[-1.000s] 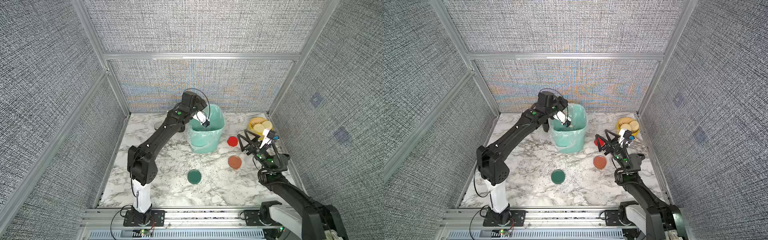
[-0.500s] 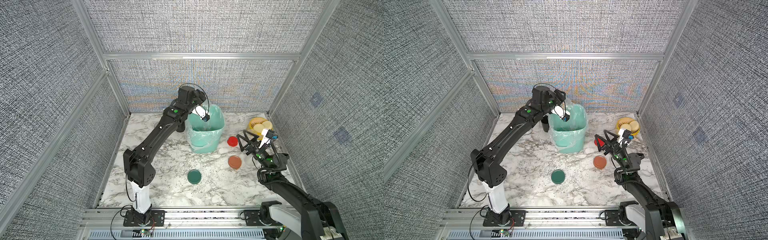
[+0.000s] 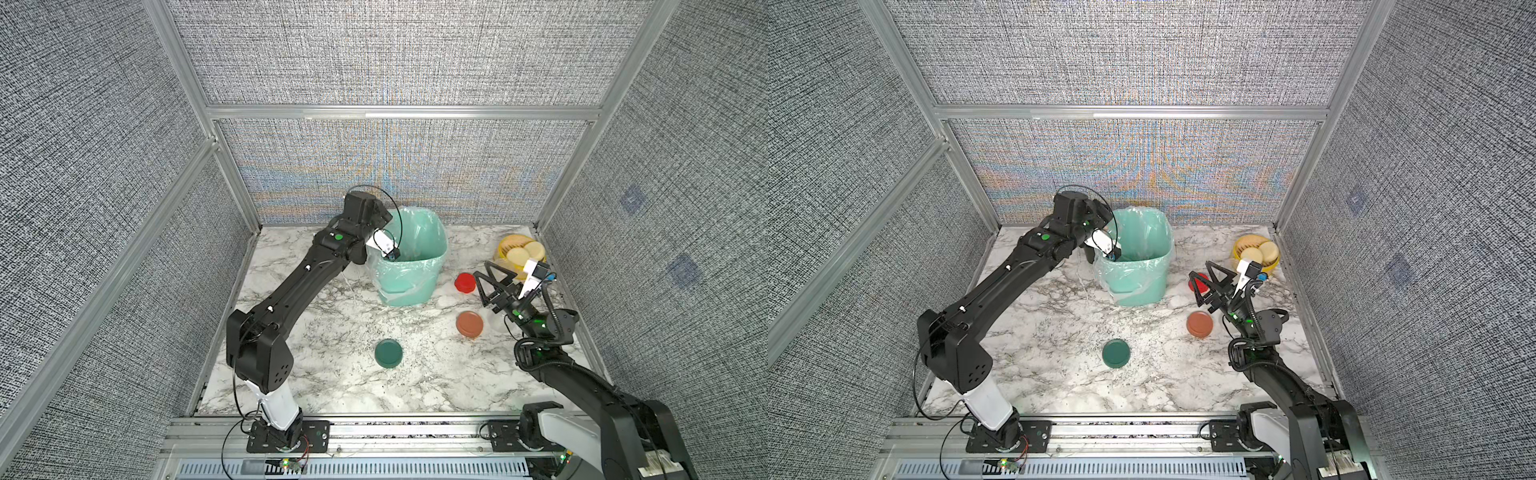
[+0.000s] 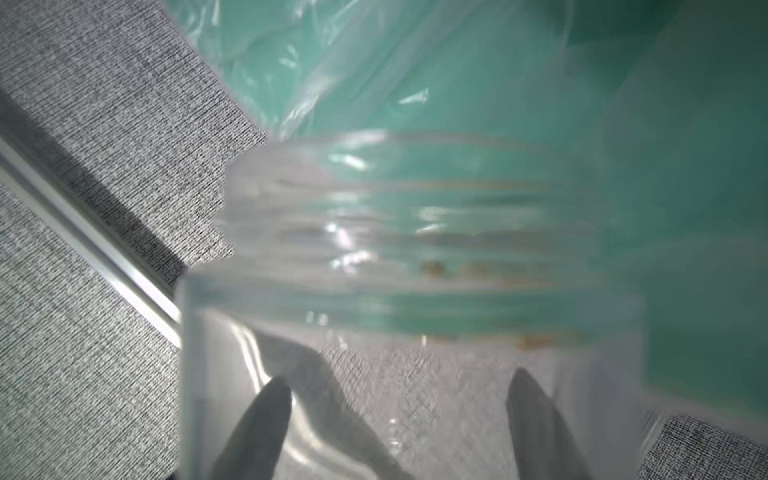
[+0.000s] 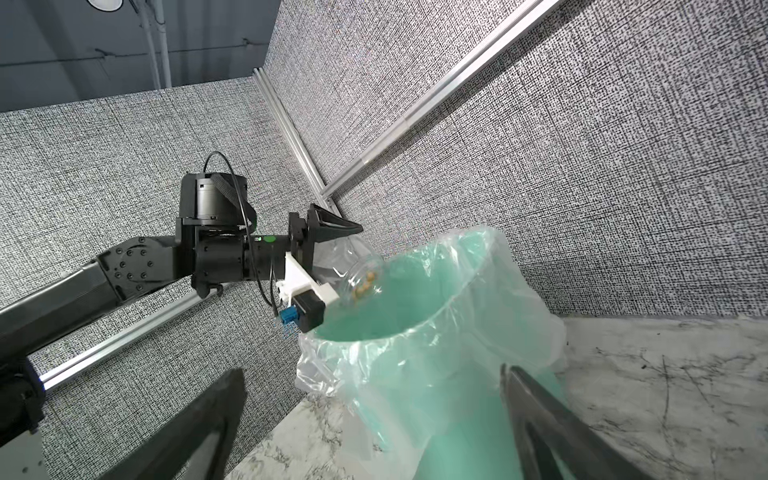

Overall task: Empty moldy peanuts from jars
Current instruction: Pour the moldy peanuts from the jar into the trash bin.

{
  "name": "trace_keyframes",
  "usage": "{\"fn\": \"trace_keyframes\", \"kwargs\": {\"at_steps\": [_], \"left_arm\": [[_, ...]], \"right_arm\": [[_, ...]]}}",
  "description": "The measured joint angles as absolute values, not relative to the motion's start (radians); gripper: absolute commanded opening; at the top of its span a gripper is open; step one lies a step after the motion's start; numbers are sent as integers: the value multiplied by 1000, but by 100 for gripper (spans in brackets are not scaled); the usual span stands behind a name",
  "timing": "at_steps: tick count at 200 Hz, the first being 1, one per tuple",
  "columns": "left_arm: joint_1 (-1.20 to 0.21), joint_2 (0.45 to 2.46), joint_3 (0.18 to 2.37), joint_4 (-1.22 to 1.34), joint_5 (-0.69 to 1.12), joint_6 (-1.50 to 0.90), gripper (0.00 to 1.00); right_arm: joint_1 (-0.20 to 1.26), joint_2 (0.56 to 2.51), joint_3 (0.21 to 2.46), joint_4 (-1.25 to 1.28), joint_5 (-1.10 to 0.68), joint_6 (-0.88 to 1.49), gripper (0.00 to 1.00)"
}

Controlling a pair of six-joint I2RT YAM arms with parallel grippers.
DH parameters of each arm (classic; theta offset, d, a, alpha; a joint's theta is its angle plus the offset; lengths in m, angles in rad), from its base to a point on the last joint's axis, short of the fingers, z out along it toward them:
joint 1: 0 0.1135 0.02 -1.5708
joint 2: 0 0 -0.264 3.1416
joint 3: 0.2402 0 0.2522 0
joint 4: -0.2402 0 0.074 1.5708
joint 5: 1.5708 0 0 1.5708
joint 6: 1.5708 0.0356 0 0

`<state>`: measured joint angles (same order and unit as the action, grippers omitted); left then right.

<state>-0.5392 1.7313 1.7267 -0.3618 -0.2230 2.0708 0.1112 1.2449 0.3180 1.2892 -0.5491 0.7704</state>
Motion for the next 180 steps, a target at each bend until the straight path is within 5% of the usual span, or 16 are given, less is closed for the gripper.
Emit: {"fn": "trace_keyframes", "kwargs": {"at_steps": [96,180], "left_arm": [[-507,1671,1568,-205,-259,2069,0],[-525,1774,1855,-304,-180,2071,0]], "right_arm": [[111,1243,308,1312,-550,785,98],[111,1276,308,1328,-551,801,98]]}}
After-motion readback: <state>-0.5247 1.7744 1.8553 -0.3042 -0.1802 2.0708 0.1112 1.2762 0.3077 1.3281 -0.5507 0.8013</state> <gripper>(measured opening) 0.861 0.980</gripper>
